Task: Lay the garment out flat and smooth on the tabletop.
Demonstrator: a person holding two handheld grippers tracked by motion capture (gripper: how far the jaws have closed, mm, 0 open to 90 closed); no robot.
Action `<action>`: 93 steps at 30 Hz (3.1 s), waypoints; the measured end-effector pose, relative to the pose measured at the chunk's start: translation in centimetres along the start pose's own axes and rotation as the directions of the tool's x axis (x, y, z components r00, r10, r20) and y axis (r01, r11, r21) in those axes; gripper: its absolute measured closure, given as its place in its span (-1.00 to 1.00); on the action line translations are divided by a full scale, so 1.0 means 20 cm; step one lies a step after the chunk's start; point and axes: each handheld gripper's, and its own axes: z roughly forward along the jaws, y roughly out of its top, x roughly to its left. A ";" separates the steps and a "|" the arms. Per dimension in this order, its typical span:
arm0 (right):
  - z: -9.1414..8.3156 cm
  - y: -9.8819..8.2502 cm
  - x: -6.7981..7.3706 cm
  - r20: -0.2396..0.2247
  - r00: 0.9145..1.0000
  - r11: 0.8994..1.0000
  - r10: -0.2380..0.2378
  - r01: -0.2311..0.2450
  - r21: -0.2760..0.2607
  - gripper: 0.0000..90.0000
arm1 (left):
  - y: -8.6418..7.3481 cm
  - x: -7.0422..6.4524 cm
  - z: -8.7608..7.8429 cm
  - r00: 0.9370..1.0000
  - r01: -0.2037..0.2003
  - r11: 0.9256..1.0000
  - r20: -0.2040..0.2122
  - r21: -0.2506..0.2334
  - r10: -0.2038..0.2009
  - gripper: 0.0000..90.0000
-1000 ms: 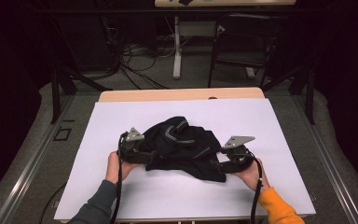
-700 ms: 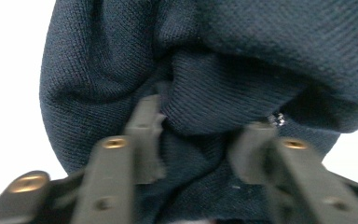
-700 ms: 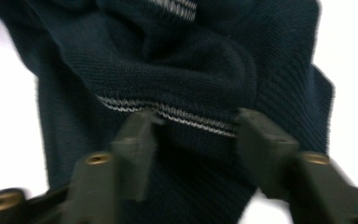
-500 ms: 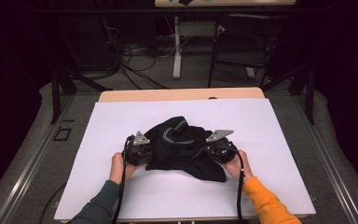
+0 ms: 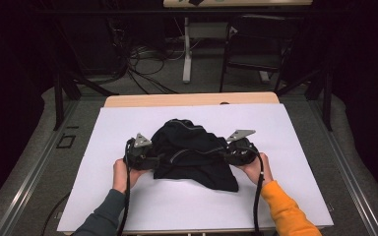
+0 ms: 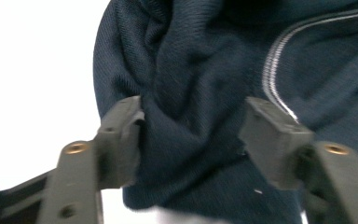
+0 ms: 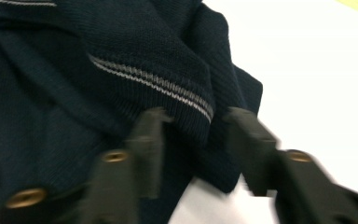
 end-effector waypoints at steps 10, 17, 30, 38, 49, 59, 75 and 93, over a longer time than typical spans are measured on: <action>0.10 -0.06 0.04 -0.027 0.998 0.997 -0.049 0.051 0.062 -0.22 | -0.04 -0.17 0.02 0.995 -0.094 0.982 0.050 0.162 0.087 -0.59; 0.16 -0.08 0.05 -0.029 0.997 0.994 -0.069 0.071 0.079 0.40 | -0.09 -0.12 0.13 0.988 -0.135 0.981 0.091 0.140 0.123 0.38; 0.07 -0.12 0.12 -0.057 0.991 0.984 -0.119 0.125 0.125 0.87 | -0.10 -0.16 0.09 0.967 -0.195 0.972 0.188 0.128 0.170 0.78; -0.02 -0.20 0.18 -0.091 0.984 0.976 -0.154 0.166 0.141 0.88 | -0.11 -0.27 0.04 0.934 -0.264 0.952 0.287 0.152 0.213 0.78; -0.17 -0.21 0.16 -0.084 0.995 0.999 -0.047 0.048 0.017 -0.17 | -0.06 -0.34 0.00 0.938 -0.255 0.957 0.277 0.136 0.211 -0.16; -0.05 -0.10 0.12 -0.013 0.998 0.998 -0.064 0.064 -0.013 0.88 | -0.09 -0.47 0.08 0.923 -0.365 0.913 0.203 0.184 0.328 0.05; -0.08 -0.10 -0.32 0.237 0.956 0.985 0.174 -0.169 -0.043 0.66 | -0.08 -0.35 0.01 0.913 -0.388 0.913 0.183 0.125 0.364 0.78; 0.08 -0.10 0.26 -0.090 0.967 0.962 -0.239 0.248 0.114 0.83 | -0.10 -0.37 0.06 0.891 -0.445 0.881 0.187 0.164 0.415 0.79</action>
